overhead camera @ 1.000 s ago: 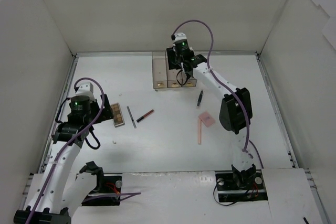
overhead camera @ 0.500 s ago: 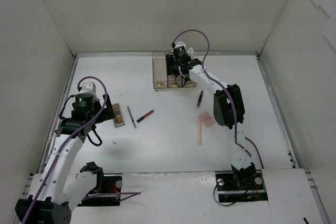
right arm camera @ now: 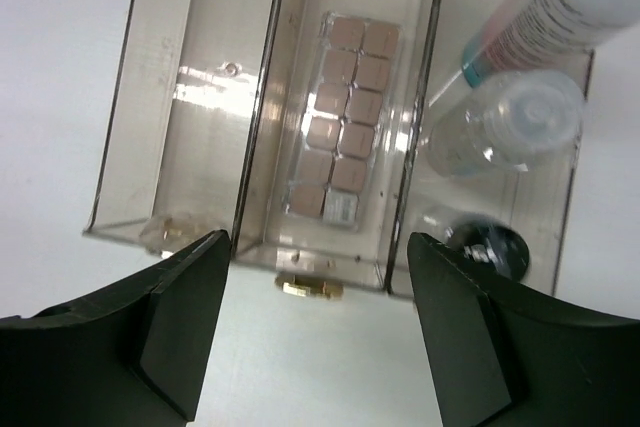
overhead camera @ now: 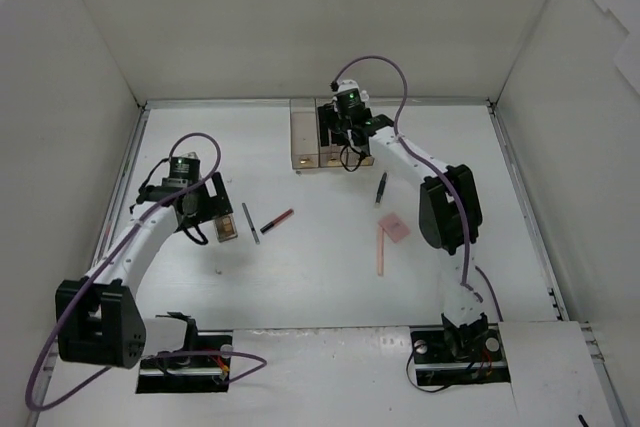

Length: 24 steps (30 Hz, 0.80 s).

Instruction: Organize the makeup

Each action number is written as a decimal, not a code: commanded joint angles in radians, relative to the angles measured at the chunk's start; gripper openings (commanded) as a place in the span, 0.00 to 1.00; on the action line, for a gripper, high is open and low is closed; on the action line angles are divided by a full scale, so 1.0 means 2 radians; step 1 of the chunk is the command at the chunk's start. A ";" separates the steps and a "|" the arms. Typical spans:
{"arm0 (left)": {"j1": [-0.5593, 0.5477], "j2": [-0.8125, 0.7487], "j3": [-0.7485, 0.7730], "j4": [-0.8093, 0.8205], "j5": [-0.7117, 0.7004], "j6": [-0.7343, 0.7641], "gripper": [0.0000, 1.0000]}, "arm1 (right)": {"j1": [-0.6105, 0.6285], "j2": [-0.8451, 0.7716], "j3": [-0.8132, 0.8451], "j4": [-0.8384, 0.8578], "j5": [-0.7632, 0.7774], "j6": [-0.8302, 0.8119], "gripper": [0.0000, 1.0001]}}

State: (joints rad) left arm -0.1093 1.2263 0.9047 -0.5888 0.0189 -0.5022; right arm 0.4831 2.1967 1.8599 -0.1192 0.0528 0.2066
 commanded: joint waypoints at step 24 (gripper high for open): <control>-0.001 0.283 0.144 -0.024 -0.033 -0.043 0.48 | -0.017 -0.367 -0.324 0.105 -0.041 0.022 0.69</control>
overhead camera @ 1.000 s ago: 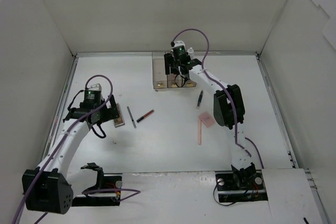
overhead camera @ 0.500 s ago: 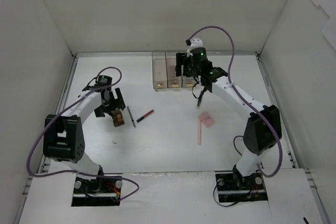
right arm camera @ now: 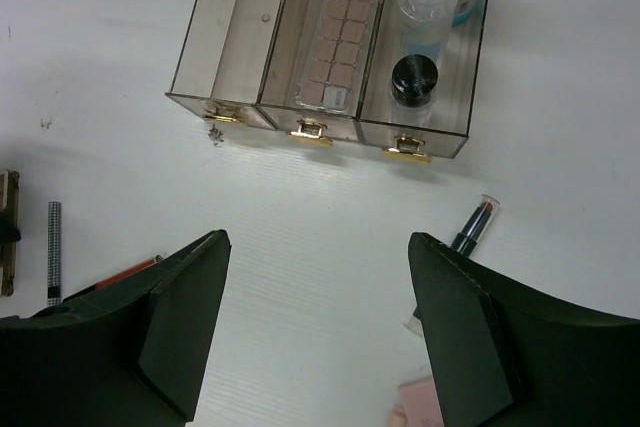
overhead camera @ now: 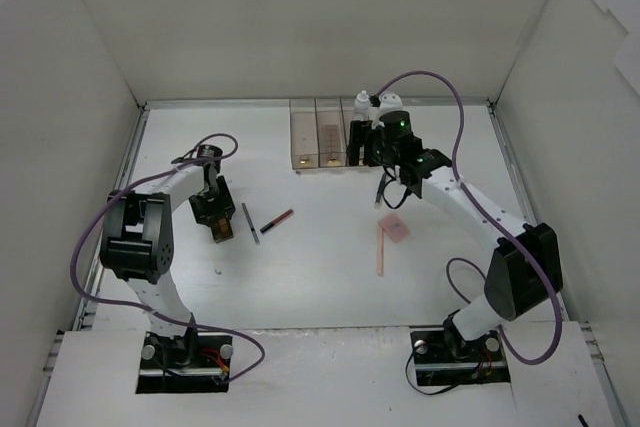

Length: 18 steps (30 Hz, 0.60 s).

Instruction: Organize the makeup

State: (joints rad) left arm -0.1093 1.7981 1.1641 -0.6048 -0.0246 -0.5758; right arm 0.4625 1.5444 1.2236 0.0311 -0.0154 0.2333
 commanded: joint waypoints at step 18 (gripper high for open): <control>-0.070 0.007 0.312 0.014 0.146 0.004 0.01 | -0.056 -0.201 -0.129 -0.040 0.058 0.000 0.68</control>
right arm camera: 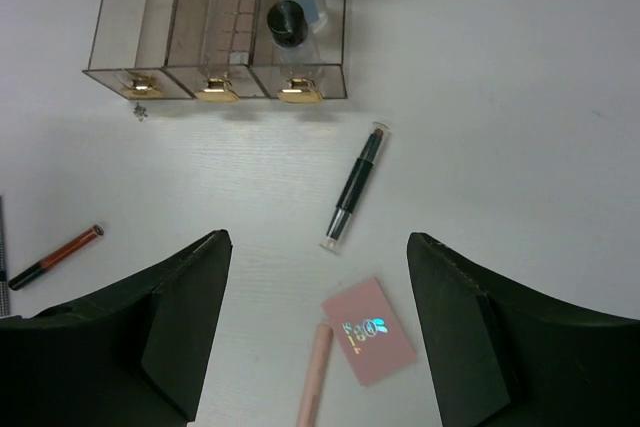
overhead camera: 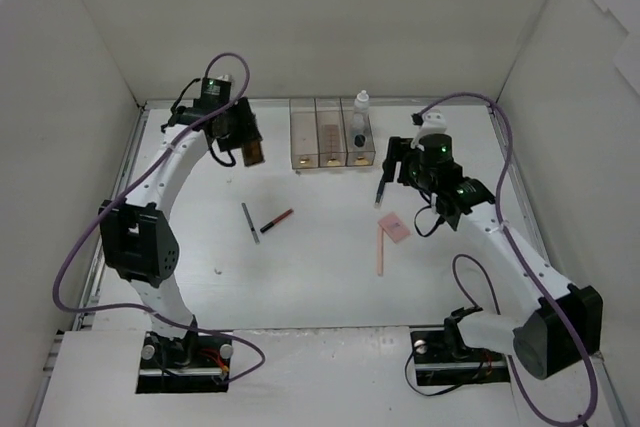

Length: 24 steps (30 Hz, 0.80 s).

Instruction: Organize the makeup

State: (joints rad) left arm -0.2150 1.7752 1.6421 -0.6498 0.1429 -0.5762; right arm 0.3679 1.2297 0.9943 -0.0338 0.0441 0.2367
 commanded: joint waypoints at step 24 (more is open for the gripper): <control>-0.084 0.244 0.218 0.369 0.222 -0.045 0.24 | -0.029 -0.175 -0.091 -0.120 0.007 0.010 0.69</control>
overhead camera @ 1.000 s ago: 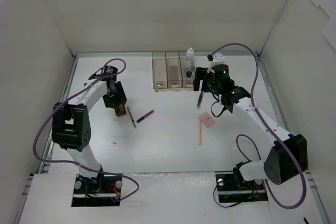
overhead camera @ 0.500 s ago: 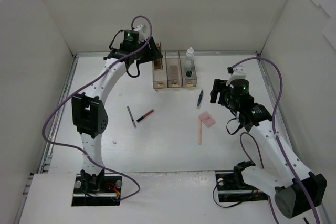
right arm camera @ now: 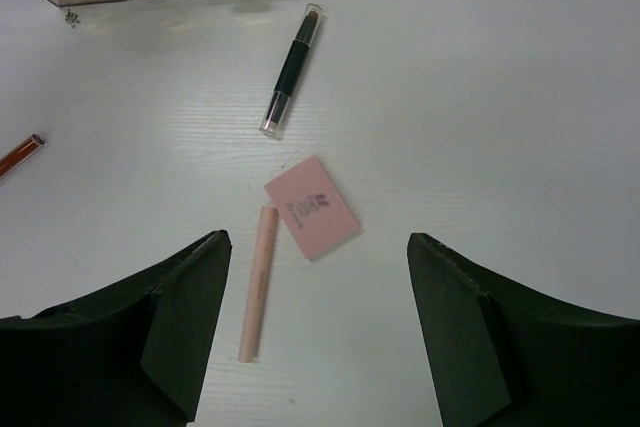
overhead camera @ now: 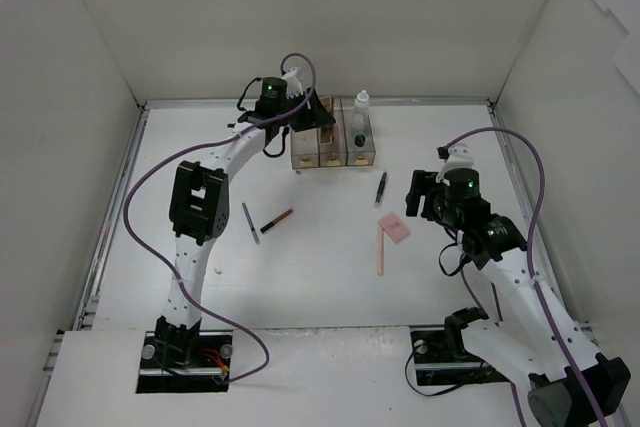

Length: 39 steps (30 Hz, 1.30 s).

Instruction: Organize the makeup

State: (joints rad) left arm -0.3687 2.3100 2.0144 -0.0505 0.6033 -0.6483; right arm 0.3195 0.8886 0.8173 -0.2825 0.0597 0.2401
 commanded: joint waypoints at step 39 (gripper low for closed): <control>0.008 -0.290 -0.215 -0.107 -0.096 0.091 0.81 | 0.027 0.273 0.081 -0.044 -0.026 -0.007 0.71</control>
State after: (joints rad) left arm -0.3775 1.8549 1.6890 -0.2016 0.4202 -0.5468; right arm 0.3698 1.3914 0.9165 -0.3519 0.0124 0.2337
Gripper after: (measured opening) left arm 0.789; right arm 0.709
